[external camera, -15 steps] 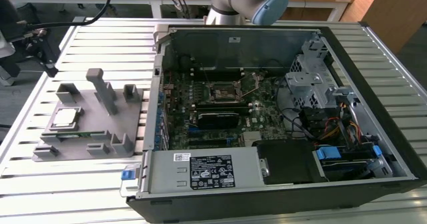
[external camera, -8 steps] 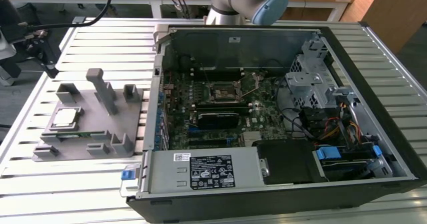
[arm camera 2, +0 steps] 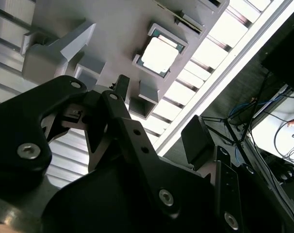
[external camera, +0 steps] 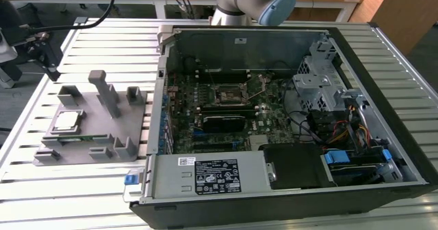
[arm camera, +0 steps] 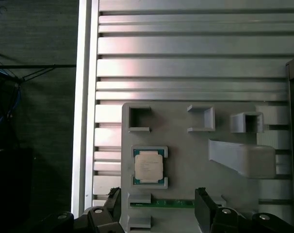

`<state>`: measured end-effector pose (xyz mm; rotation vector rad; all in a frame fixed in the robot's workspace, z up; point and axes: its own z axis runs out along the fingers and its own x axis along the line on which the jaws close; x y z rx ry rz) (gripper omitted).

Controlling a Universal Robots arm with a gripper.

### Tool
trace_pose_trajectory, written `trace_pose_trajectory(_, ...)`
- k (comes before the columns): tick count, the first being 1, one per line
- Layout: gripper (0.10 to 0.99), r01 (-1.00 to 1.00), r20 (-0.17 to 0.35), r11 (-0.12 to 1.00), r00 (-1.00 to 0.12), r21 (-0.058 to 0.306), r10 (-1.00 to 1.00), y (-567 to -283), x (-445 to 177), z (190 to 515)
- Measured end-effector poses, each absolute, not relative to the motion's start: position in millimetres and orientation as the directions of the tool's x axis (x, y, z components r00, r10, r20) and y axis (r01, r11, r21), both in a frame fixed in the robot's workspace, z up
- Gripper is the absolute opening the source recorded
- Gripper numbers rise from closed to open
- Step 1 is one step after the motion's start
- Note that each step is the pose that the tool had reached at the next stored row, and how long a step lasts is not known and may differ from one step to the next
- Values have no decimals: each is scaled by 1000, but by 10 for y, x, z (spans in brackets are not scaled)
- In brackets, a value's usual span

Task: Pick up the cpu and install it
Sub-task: 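Pick up the cpu and move it towards the insertion slot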

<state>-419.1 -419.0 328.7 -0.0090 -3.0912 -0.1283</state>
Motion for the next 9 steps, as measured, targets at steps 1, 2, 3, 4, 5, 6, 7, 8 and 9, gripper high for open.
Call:
trace_pose_trajectory(1,706,8,48,997,-999,83,4,-4190,-4191,3285)
trace_pose_trajectory(2,706,8,48,997,-999,83,4,-4190,-4191,3282)
trace_pose_trajectory(3,706,8,49,997,-999,83,4,-4191,-4191,3279)
trace_pose_trajectory(4,706,8,49,997,-999,83,4,-4191,-4190,3277)
trace_pose_trajectory(5,706,8,50,997,-999,83,4,-4191,-4190,3274)
trace_pose_trajectory(6,706,8,50,997,-999,83,4,-4191,-4190,3271)
trace_pose_trajectory(7,706,8,50,997,-999,83,4,-4190,-4190,3268)
trace_pose_trajectory(8,706,8,50,997,-999,83,4,-4191,-4190,3265)
trace_pose_trajectory(9,706,8,51,997,-999,83,4,-4191,-4190,3263)
